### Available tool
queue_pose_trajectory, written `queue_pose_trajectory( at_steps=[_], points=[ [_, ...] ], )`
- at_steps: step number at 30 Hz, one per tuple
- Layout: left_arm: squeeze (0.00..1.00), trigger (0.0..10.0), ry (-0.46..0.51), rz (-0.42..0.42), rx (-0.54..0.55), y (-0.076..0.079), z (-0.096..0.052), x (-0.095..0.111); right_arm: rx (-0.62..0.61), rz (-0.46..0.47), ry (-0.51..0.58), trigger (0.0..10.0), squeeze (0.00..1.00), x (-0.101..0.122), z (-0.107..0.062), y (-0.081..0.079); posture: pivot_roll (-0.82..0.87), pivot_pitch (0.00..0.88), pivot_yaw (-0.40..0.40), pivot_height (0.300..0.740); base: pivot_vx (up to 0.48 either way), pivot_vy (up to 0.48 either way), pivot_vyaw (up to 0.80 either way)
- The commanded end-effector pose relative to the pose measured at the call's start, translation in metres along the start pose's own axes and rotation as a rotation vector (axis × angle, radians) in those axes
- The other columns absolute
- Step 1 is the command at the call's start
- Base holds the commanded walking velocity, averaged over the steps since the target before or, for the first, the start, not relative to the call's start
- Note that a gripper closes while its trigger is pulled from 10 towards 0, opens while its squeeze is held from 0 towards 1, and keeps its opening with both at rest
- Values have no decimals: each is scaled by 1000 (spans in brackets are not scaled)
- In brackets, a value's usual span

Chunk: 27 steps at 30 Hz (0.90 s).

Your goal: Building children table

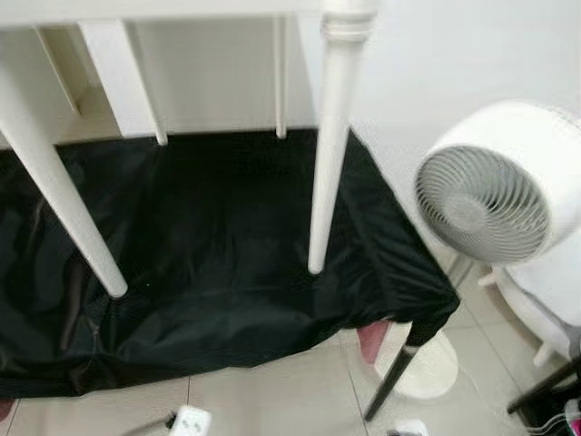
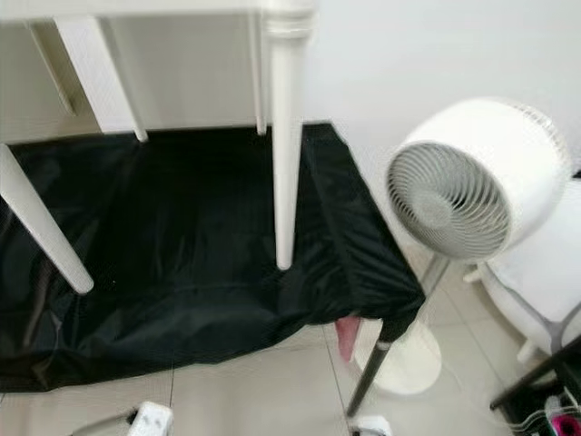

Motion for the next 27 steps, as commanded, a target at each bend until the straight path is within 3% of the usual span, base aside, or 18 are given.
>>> queue_pose_trajectory(
  at_steps=[1,11,27],
  points=[
    [0,10000,-42,5,20,-8,-2,-13,24,11,-22,10000,0,-6,0,-11,13,19,34,740,0,-345,0],
    [0,10000,-42,5,26,-7,-2,-12,23,13,-22,10000,0,-7,0,-11,11,19,32,740,0,-348,0],
    [0,10000,-29,-18,33,-8,-2,-9,17,22,-38,10000,0,-10,-1,-8,10,22,31,740,0,-33,-728]
  ],
)
Point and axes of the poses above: a point about 5 cm out from each wrist's last joint towards the gripper, its own z axis pointing out of the wrist towards the gripper, its own x axis along the axis of the wrist's last joint, y = z × x, the point moved 5 cm from there along z, pointing out of the wrist towards the gripper, and after that the axes turned 12 degrees about z, right-handed, at the moved point
